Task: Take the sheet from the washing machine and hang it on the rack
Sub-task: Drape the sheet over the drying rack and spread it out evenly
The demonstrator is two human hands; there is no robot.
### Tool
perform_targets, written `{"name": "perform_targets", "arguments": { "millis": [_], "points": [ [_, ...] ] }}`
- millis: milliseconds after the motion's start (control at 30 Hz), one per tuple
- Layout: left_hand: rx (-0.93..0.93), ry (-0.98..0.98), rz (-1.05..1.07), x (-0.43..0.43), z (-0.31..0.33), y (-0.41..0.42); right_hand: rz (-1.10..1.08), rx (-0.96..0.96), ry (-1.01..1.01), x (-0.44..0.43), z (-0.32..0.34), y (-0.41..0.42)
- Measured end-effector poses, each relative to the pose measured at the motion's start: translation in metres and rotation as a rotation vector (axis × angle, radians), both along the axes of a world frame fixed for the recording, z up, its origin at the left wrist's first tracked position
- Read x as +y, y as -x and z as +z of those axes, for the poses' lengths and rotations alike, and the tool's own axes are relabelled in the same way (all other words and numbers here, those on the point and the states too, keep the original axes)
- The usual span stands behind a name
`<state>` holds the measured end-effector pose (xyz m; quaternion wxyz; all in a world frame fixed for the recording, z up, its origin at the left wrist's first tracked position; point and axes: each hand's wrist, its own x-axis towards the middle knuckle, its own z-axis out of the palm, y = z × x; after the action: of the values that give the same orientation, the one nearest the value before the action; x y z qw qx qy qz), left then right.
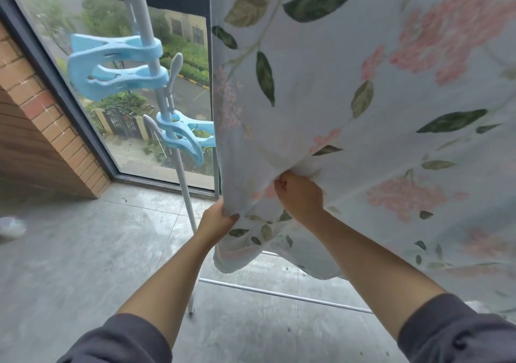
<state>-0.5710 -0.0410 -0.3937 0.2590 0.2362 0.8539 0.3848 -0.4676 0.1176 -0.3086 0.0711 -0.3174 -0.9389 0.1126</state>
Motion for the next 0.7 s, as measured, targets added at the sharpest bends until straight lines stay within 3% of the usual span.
{"name": "perform_targets", "arguments": {
  "millis": [167, 367, 500, 600, 700],
  "points": [
    [-0.012, -0.512, 0.108, 0.02, 0.098, 0.002, 0.041, 0.143, -0.028, 0.007, 0.047, -0.003],
    [0.133, -0.851, 0.065, 0.038, 0.245, 0.015, 0.084, 0.392, -0.212, 0.023, 0.163, 0.011],
    [0.157, -0.98, 0.058, 0.043, 0.332, 0.026, 0.12, 0.502, -0.284, 0.022, 0.238, 0.016],
    [0.1, -0.95, 0.069, 0.05, 0.381, 0.04, 0.141, 0.574, -0.351, 0.019, 0.275, 0.019],
    [0.051, -0.943, 0.073, 0.056, 0.429, 0.048, 0.231, 0.781, -0.493, 0.02, 0.307, 0.026]
  ]
}}
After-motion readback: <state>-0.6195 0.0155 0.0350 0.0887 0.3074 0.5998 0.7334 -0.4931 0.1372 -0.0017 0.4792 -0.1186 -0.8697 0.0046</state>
